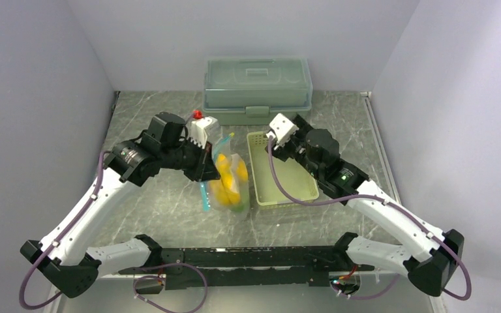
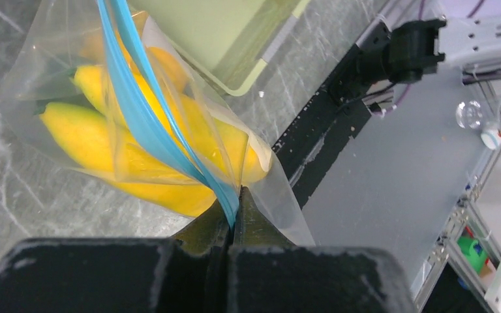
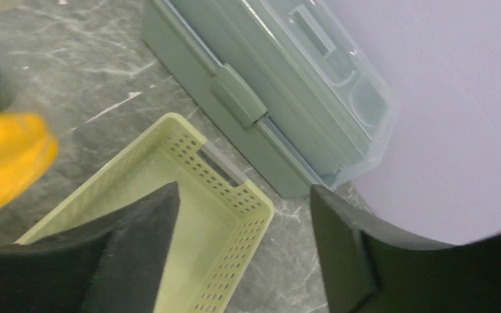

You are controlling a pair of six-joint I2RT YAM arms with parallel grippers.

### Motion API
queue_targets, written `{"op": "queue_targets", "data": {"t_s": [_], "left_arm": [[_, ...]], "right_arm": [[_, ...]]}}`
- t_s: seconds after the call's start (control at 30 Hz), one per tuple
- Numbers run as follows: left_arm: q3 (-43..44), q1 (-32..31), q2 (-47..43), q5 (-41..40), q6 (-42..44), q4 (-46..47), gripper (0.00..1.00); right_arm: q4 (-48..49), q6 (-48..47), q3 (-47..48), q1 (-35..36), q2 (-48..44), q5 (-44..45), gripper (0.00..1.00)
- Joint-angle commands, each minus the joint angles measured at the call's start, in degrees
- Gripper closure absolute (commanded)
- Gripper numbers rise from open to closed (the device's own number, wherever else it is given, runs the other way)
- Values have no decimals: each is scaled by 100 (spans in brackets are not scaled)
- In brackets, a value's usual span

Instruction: Place the food in the zip-top bag and seal the zipper

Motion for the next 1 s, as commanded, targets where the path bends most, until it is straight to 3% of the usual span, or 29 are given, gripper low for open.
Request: {"op": "queue_targets", "data": {"t_s": [0.0, 0.03, 0.07, 0.1, 0.13, 0.17, 0.4, 0.77, 0.97], "left_arm": [[293, 11, -109, 866, 692, 312, 100], [317, 11, -114, 920, 755, 272, 100], [350, 11, -107, 996, 818, 223, 100], [386, 11, -99, 1062, 891, 177, 100], [425, 11, -93, 1137, 962, 128, 100], [476, 9, -82, 1176, 1013, 61, 100], [654, 12, -98, 1725, 1342, -176, 100], [784, 5, -403, 2148, 1802, -516, 100], [766, 11, -515, 2313, 1854, -538, 100]], "right_arm": [[1392, 35, -302, -250, -39, 43, 13], [1715, 35, -424, -261, -54, -4561, 12], [1982, 35, -517, -267, -37, -6015, 11], [2187, 2588, -571, -270, -12, -6226, 11], [2331, 3505, -583, -276, 53, -6373, 12], [2436, 3657, -584, -279, 115, -6523, 12], [3137, 3852, -625, -298, 349, -7148, 15], [1981, 2974, -345, -551, -75, -6551, 19], [1904, 2993, -437, -715, -395, -6169, 18]]}}
